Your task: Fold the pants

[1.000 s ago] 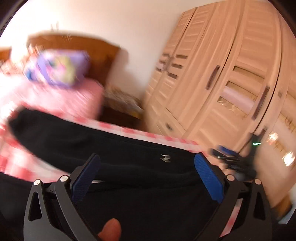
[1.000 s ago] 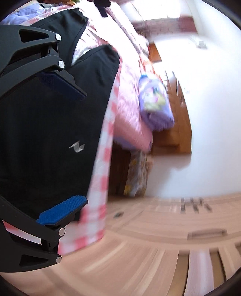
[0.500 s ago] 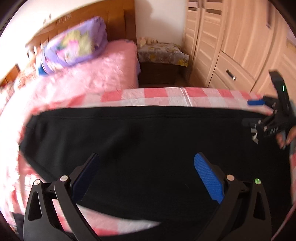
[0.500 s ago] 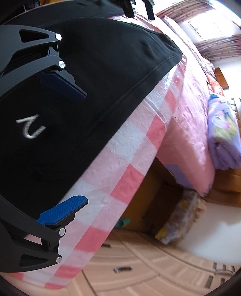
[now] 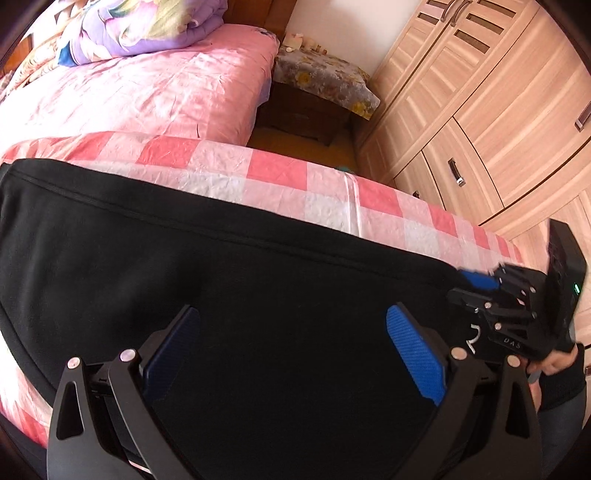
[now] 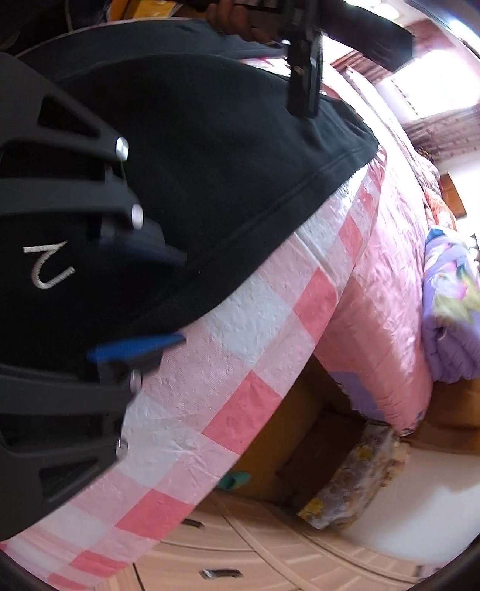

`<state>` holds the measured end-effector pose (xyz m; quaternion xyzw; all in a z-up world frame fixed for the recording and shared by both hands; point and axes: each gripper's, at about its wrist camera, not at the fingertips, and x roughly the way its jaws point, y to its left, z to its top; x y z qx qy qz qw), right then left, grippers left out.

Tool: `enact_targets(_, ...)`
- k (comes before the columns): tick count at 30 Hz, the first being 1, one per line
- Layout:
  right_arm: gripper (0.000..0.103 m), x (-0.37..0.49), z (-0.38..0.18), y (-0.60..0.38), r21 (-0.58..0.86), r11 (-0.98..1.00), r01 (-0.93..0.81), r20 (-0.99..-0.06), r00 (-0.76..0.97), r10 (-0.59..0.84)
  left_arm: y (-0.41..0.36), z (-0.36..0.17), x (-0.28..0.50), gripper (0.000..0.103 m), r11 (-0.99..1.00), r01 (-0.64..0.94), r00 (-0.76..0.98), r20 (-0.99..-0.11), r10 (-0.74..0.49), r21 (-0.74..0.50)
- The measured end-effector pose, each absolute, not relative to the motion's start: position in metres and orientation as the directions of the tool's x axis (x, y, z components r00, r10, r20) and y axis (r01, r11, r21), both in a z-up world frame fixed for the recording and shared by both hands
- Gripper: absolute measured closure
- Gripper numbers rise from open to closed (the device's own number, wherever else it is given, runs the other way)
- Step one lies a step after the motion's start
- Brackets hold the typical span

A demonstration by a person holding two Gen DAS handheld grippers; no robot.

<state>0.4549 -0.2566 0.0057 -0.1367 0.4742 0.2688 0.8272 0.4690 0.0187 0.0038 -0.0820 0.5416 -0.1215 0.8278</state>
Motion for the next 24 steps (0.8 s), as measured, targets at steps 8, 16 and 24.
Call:
enact_targets(8, 0.094, 0.35, 0.057, -0.236, -0.176, 0.783, -0.597, -0.728, 0.615, 0.305, 0.023, 0.011, 0.467, 0.019, 0.89, 0.017, 0.373, -0.823, -0.428, -0.455)
enact_targets(16, 0.094, 0.244, 0.047, -0.2, -0.329, 0.759, -0.561, -0.652, 0.717, 0.247, -0.001, 0.007, 0.447, 0.066, 0.957, -0.027, 0.35, -0.9, -0.26, -0.287)
enact_targets(24, 0.091, 0.209, 0.019, -0.201, -0.238, 0.847, -0.476, -0.652, 0.724, 0.224, 0.012, 0.049, 0.335, 0.095, 0.961, 0.09, 0.647, -0.719, -0.255, -0.26)
